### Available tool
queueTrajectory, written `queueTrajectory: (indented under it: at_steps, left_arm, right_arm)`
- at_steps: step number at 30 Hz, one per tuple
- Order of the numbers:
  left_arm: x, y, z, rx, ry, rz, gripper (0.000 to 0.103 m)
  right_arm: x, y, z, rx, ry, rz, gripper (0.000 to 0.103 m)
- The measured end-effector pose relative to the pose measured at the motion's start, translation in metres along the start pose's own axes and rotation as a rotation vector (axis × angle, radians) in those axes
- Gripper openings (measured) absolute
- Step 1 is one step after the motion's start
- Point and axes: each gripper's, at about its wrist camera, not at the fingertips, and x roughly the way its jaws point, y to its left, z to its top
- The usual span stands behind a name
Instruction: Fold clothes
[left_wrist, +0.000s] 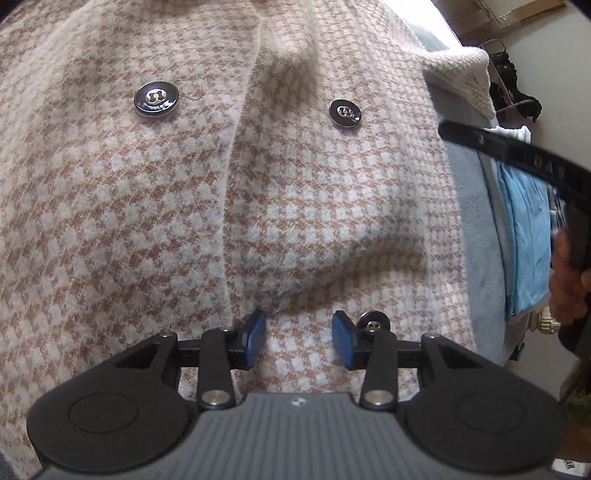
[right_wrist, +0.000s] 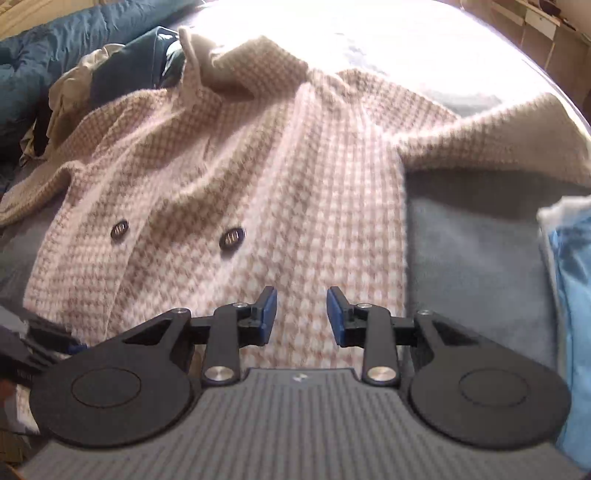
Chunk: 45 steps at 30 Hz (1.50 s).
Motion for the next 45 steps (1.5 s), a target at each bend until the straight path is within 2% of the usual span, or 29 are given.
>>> queueTrajectory:
  at_steps: [2, 4, 5, 7, 10, 13, 15, 18, 19, 23, 25, 28, 30, 35, 36, 40, 42, 45]
  left_arm:
    - [-0.014, 0.005, 0.004, -0.041, -0.039, -0.002, 0.039]
    - [-0.037, 0.014, 0.014, -0.052, -0.117, -0.005, 0.04]
    - [-0.048, 0.021, 0.023, -0.056, -0.159, 0.003, 0.041]
    - [-0.068, 0.037, 0.043, -0.068, -0.241, 0.029, 0.042]
    - [-0.086, 0.064, 0.086, -0.067, -0.352, 0.1, 0.042]
    - [-0.083, 0.076, 0.141, -0.006, -0.433, 0.209, 0.041]
    - [-0.078, 0.079, 0.173, 0.038, -0.464, 0.266, 0.041]
    - [-0.067, 0.077, 0.21, 0.087, -0.51, 0.34, 0.041]
    - [-0.065, 0.077, 0.219, 0.088, -0.522, 0.344, 0.041]
    - [-0.057, 0.072, 0.24, 0.085, -0.548, 0.345, 0.042]
    - [-0.047, 0.07, 0.242, 0.103, -0.546, 0.364, 0.042]
    - [-0.03, 0.075, 0.242, 0.093, -0.514, 0.398, 0.042]
    - [-0.021, 0.084, 0.236, 0.06, -0.497, 0.421, 0.042]
    - [-0.022, 0.089, 0.226, 0.059, -0.526, 0.414, 0.043]
    - [-0.022, 0.089, 0.225, 0.06, -0.529, 0.413, 0.043]
    - [-0.021, 0.087, 0.222, 0.077, -0.536, 0.418, 0.043]
    - [-0.022, 0.088, 0.22, 0.077, -0.542, 0.412, 0.043]
    - [-0.02, 0.088, 0.219, 0.091, -0.555, 0.403, 0.044]
  right_arm:
    - [0.021, 0.013, 0.035, -0.055, -0.048, 0.029, 0.031]
    - [0.043, 0.026, 0.068, -0.11, -0.091, 0.058, 0.035]
    - [0.054, 0.033, 0.085, -0.137, -0.113, 0.072, 0.042]
    - [0.074, 0.044, 0.111, -0.162, -0.144, 0.091, 0.05]
    - [0.101, 0.05, 0.143, -0.12, -0.171, 0.126, 0.053]
    - [0.126, 0.052, 0.161, -0.075, -0.154, 0.098, 0.053]
    - [0.131, 0.056, 0.165, -0.093, -0.163, 0.107, 0.053]
    - [0.139, 0.059, 0.172, -0.122, -0.161, 0.043, 0.053]
    - [0.142, 0.058, 0.174, -0.116, -0.161, 0.029, 0.053]
    - [0.134, 0.035, 0.197, 0.048, -0.217, 0.073, 0.056]
    - [0.129, 0.033, 0.209, 0.042, -0.257, 0.06, 0.058]
    - [0.125, 0.045, 0.228, -0.128, -0.317, 0.04, 0.058]
    - [0.133, 0.065, 0.234, -0.384, -0.327, 0.069, 0.058]
    - [0.179, 0.094, 0.228, -0.97, -0.165, 0.041, 0.056]
    - [0.186, 0.097, 0.229, -1.039, -0.132, 0.041, 0.057]
    - [0.205, 0.107, 0.24, -1.131, 0.009, 0.071, 0.056]
    - [0.197, 0.111, 0.242, -1.142, 0.03, 0.102, 0.053]
    - [0.178, 0.111, 0.245, -1.077, 0.046, 0.193, 0.053]
